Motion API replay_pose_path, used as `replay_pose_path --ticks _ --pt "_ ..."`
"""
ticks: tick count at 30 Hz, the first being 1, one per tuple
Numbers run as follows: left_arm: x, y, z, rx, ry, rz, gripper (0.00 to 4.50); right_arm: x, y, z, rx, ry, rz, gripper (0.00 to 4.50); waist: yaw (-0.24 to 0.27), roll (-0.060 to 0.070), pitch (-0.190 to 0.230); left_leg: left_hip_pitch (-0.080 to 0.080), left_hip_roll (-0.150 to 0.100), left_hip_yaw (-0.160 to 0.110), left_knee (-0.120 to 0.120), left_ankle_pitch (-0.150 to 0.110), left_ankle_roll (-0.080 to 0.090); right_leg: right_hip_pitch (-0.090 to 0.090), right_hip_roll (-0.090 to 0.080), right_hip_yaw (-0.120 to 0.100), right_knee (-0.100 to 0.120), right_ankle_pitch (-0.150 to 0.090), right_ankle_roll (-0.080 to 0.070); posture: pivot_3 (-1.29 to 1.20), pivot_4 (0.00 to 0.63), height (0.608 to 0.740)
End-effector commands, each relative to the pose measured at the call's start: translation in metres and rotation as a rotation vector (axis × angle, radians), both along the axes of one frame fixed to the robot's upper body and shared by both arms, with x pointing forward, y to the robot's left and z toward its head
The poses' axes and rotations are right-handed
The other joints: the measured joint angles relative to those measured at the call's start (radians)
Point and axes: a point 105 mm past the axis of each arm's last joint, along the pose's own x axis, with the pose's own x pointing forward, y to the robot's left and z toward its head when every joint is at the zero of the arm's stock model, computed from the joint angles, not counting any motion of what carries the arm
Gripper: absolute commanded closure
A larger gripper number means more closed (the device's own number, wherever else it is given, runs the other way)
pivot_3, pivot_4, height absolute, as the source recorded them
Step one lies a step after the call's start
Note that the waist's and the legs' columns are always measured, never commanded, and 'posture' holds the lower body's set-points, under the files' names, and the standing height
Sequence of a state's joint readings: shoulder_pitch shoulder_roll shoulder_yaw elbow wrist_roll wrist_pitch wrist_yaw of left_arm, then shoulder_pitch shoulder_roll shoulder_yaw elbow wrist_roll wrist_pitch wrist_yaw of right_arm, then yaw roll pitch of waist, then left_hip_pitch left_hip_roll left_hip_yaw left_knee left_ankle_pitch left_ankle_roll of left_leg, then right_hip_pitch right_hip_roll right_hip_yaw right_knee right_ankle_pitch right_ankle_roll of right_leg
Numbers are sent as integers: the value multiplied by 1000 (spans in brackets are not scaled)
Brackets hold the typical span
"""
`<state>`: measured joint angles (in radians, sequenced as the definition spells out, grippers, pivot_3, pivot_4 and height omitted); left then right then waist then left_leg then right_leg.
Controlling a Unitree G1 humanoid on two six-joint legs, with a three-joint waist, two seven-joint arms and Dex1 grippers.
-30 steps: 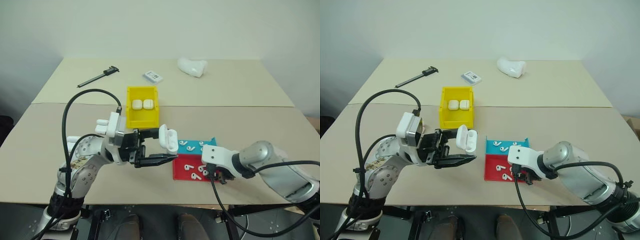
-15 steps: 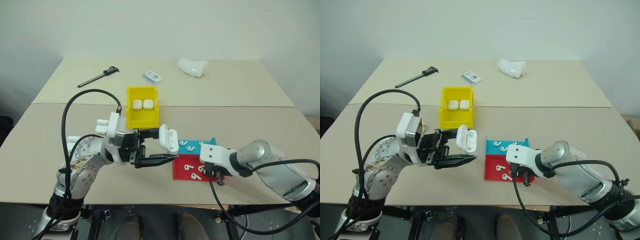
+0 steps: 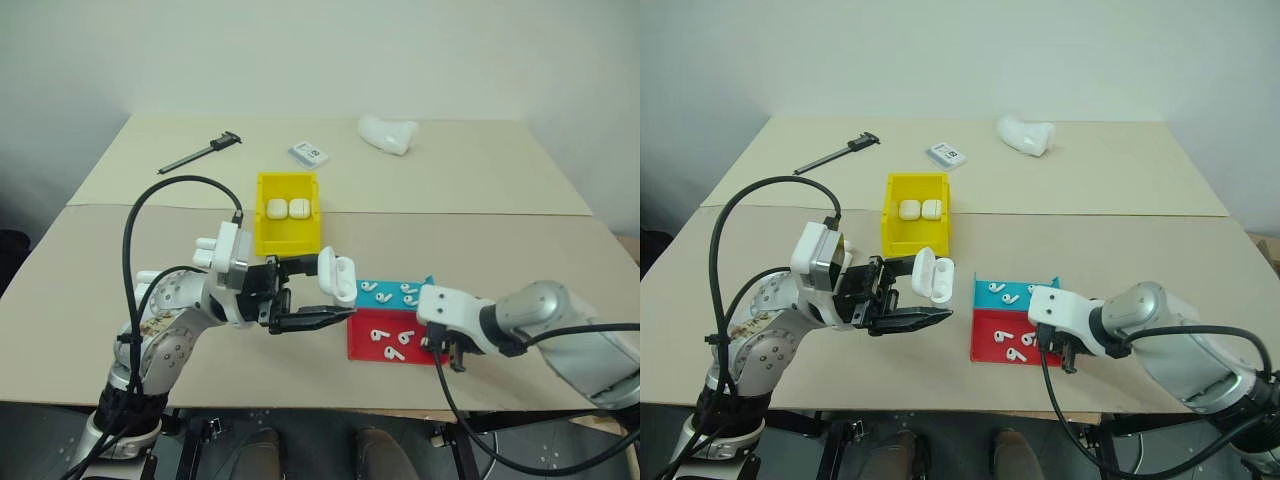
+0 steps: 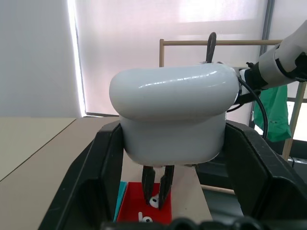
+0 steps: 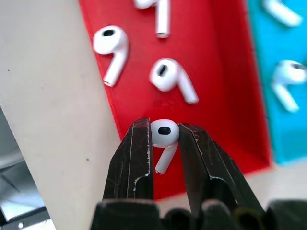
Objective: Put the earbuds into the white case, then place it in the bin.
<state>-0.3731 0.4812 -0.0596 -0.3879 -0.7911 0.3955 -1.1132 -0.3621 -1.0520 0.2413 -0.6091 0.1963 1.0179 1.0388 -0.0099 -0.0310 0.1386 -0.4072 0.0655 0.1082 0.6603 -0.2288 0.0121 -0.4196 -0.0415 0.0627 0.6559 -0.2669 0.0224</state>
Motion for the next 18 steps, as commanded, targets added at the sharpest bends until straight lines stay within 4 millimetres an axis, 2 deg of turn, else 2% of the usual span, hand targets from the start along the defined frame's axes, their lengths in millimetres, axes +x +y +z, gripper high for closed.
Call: replay_pose_path --ticks 1,3,6,10,12,15,18 --pt "0 -4 10 -24 -39 -45 1718 6 10 53 291 -240 28 3900 -1 0 0 0 0 0 0 0 0 0 0 0 0 0 0 0 150 740" --pt "2 -7 13 -26 -57 -76 1718 7 9 81 490 -401 5 3900 -2 0 0 0 0 -1 0 0 0 1 1 0 0 0 0 0 150 740" --pt "7 -12 16 -22 -81 -112 1718 9 8 113 749 -533 -65 3900 -3 0 0 0 0 -1 0 0 0 1 1 1 0 0 0 0 150 740" --pt "13 -17 18 -7 -100 -145 1718 7 11 149 1073 -601 -91 3900 -5 1 0 1 0 -1 0 0 0 1 2 1 1 0 0 0 150 740" --pt "16 -17 19 -3 -106 -152 1718 1 20 162 1187 -601 -55 3900 -7 1 0 0 1 -1 -1 0 0 0 2 1 1 0 0 0 150 740" --pt "17 -18 21 -3 -109 -156 1718 -16 43 169 1245 -561 61 3900 -6 1 0 -1 1 0 -1 0 0 -1 2 1 1 0 0 0 150 740" --pt "17 -19 21 -4 -108 -156 1718 -26 61 161 1176 -533 140 3900 -6 1 0 -1 1 -1 -1 0 0 0 2 1 1 0 0 0 150 740"
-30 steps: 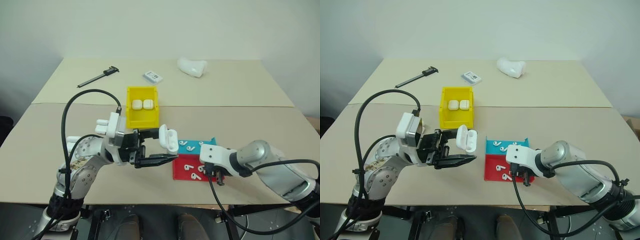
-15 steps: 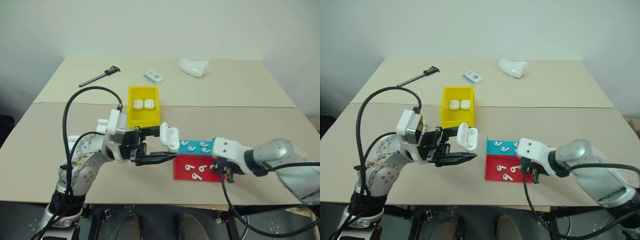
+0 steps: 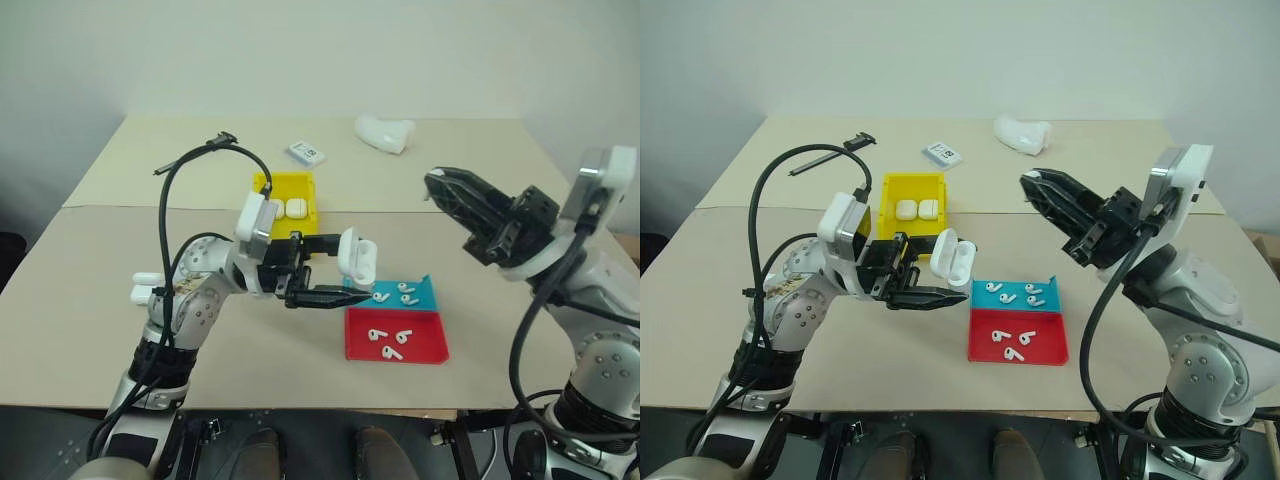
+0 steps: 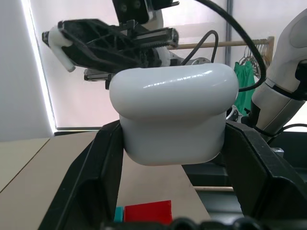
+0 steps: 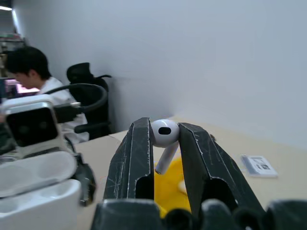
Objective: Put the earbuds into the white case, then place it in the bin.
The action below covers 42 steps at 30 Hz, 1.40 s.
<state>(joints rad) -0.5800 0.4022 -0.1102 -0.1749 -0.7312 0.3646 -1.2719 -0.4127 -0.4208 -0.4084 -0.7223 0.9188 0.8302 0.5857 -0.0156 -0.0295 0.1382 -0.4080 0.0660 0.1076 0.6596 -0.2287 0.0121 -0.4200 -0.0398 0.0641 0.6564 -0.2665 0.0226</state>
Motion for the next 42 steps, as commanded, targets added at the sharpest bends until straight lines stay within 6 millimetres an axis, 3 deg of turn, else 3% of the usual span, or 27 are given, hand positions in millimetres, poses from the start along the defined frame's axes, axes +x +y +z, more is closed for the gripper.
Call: replay_pose_path --ticks 1,9,22,23,29,33,37,40,42 --pt "-3 -1 8 -19 -44 -8 1718 -18 20 -1 -76 -62 68 3900 0 0 0 0 0 0 0 0 0 0 0 0 0 0 0 0 150 740" --pt "-4 0 8 -9 -34 -2 1718 -23 36 -10 -92 -57 153 3900 -1 0 0 0 0 0 0 0 0 0 0 0 0 0 0 0 150 740" --pt "-5 1 9 -10 -41 12 1718 -15 34 -32 -241 -41 161 3900 1 0 0 0 0 0 0 0 0 0 0 0 0 0 0 0 150 740" --pt "-5 1 9 -10 -41 13 1718 -16 34 -33 -254 -40 175 3163 1 0 0 0 0 0 0 0 0 0 0 0 0 0 0 0 150 740" --pt "-5 2 8 -8 -43 24 1718 -15 31 -33 -266 -58 178 1235 0 0 0 0 0 0 0 0 0 0 0 0 0 0 0 0 150 740" --pt "-5 2 8 -9 -44 27 1718 -8 24 -26 -249 -71 127 1235 1 0 0 0 0 0 0 0 0 0 0 0 0 0 0 0 150 740" --pt "-5 4 7 -7 -45 41 1718 8 -3 -11 -267 -85 30 1235 1 0 0 0 0 0 0 0 0 0 0 0 0 0 0 0 150 740" --pt "-5 6 7 -7 -40 50 1718 21 -23 -7 -389 -83 -22 1235 2 0 0 0 0 0 0 0 0 0 0 0 -1 0 0 0 150 740" --pt "-6 9 7 -5 -42 53 1718 38 -34 -20 -595 -61 -47 1235 2 1 0 0 0 0 0 0 0 0 0 0 -1 0 0 0 150 740"
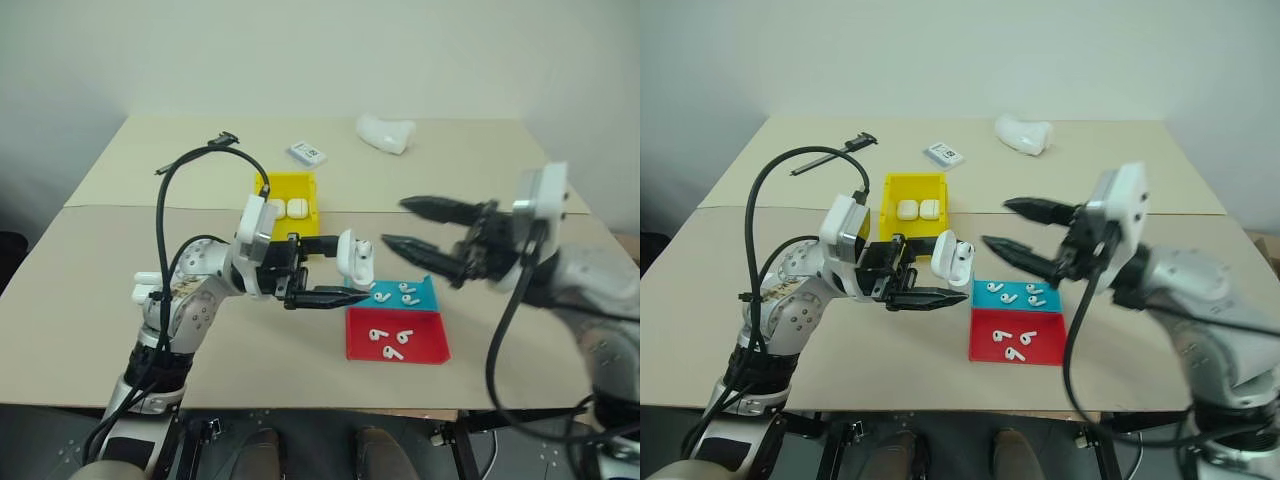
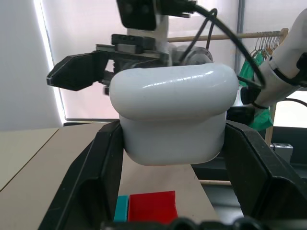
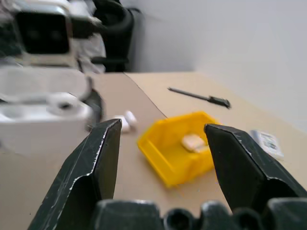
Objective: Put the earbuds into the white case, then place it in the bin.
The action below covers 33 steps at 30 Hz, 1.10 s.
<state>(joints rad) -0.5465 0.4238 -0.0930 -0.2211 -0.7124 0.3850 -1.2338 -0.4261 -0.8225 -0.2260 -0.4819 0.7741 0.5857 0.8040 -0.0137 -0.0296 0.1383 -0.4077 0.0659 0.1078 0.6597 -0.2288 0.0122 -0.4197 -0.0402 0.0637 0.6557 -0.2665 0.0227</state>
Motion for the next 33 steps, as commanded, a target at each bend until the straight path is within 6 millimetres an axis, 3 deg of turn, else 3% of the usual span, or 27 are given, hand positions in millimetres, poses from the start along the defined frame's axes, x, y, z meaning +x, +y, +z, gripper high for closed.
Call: replay_pose_path --ticks 1,5,10,12,16,26,33 --pt "-6 4 10 -27 -45 -5 1718 18 -18 -8 -270 -24 -31 1235 -1 1 0 0 0 0 0 0 0 0 0 0 0 0 0 0 150 740" --pt "-5 5 11 -34 -49 7 1718 56 -29 -36 -601 51 -91 1235 -14 1 0 2 1 2 0 0 0 0 1 2 0 0 0 0 150 740" --pt "-4 7 13 -41 -60 40 1718 92 -23 -58 -869 91 -17 1235 -24 1 1 0 1 3 0 0 0 -3 1 3 1 0 0 0 150 740" --pt "-3 9 13 -43 -61 55 1718 99 -20 -64 -937 99 20 1625 -22 2 1 0 1 2 0 0 0 -3 1 3 0 0 0 0 150 740" --pt "-3 12 13 -45 -59 84 1718 105 -22 -81 -1062 137 98 2849 -10 2 1 -2 1 4 1 -1 1 -3 0 2 -1 0 0 0 150 740" --pt "-6 15 12 -52 -55 123 1718 104 -18 -105 -1134 194 222 2849 -2 2 1 0 1 5 1 -1 1 -3 -1 2 1 0 0 0 150 740" --pt "-7 14 13 -59 -57 132 1718 108 -17 -120 -1172 205 218 2849 -3 2 1 1 1 5 1 -1 1 -2 0 2 2 0 0 0 150 740"
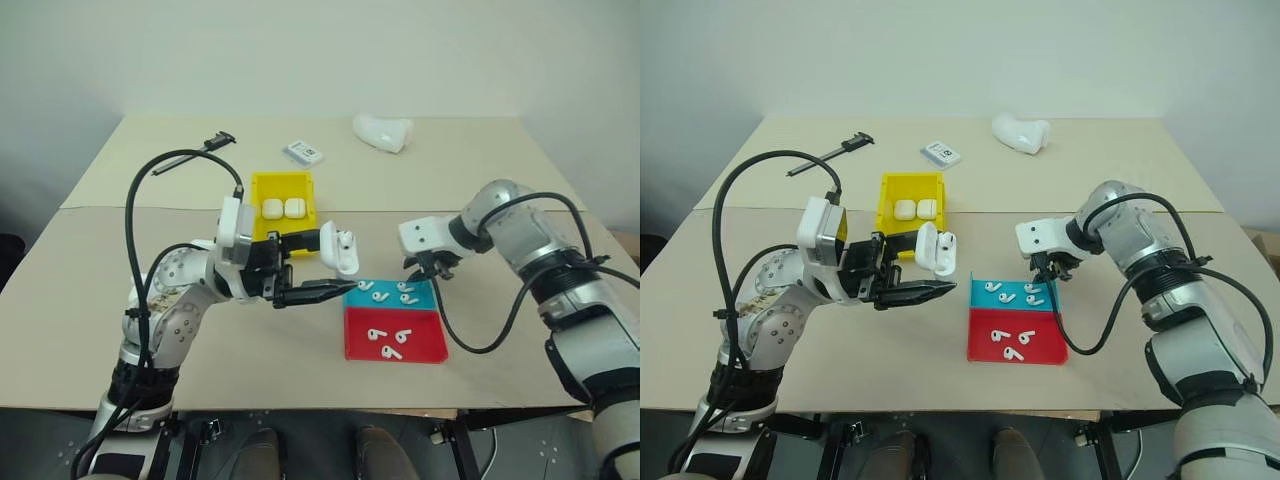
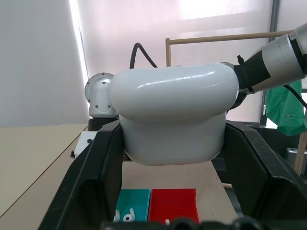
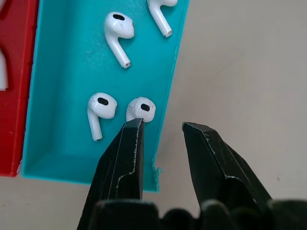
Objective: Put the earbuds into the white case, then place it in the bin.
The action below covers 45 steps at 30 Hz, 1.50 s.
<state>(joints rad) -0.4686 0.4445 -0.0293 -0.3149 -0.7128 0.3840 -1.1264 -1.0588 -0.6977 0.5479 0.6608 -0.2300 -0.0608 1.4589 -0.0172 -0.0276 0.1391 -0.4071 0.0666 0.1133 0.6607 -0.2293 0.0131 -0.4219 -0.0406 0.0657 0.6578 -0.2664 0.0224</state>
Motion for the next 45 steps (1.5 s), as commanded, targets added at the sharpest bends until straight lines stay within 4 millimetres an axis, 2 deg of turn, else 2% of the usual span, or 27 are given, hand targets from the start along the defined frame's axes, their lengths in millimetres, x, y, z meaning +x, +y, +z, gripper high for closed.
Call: replay_pose_path --ticks 1,12,19,23,27,29,37,45 --pt "-7 1 10 -20 -44 -10 1718 5 1 6 -8 -40 3 2849 0 0 0 0 0 0 0 0 0 0 0 0 0 0 0 0 150 740" --pt "-8 3 11 -11 -41 -8 1718 8 4 3 -2 -51 -5 2849 0 0 0 0 0 0 0 0 0 0 0 0 0 0 0 0 150 740" --pt "-8 3 11 -11 -43 -1 1718 15 3 30 55 -137 -26 2849 0 0 0 0 0 0 0 0 0 0 0 0 0 0 0 0 150 740" --pt "-8 3 10 -10 -42 -2 1718 6 9 43 120 -147 6 2849 0 1 0 0 0 0 0 0 0 0 0 0 0 0 0 0 150 740" --pt "-7 3 10 -3 -43 -9 1718 -14 23 34 126 -101 110 2849 1 1 0 0 0 0 0 0 0 0 0 0 0 0 0 0 150 740" --pt "-7 3 10 0 -45 -12 1718 -18 29 29 119 -102 153 2849 2 1 0 0 0 0 0 0 0 1 0 0 0 0 0 0 150 740" --pt "-9 6 10 7 -50 -7 1718 -23 42 22 48 -107 326 2849 0 1 0 0 0 0 0 0 0 0 0 0 0 0 0 0 150 740" --pt "-8 7 12 1 -60 20 1718 -15 52 14 -26 -113 406 2849 0 1 0 1 0 0 0 0 0 0 0 0 1 0 0 0 150 740"
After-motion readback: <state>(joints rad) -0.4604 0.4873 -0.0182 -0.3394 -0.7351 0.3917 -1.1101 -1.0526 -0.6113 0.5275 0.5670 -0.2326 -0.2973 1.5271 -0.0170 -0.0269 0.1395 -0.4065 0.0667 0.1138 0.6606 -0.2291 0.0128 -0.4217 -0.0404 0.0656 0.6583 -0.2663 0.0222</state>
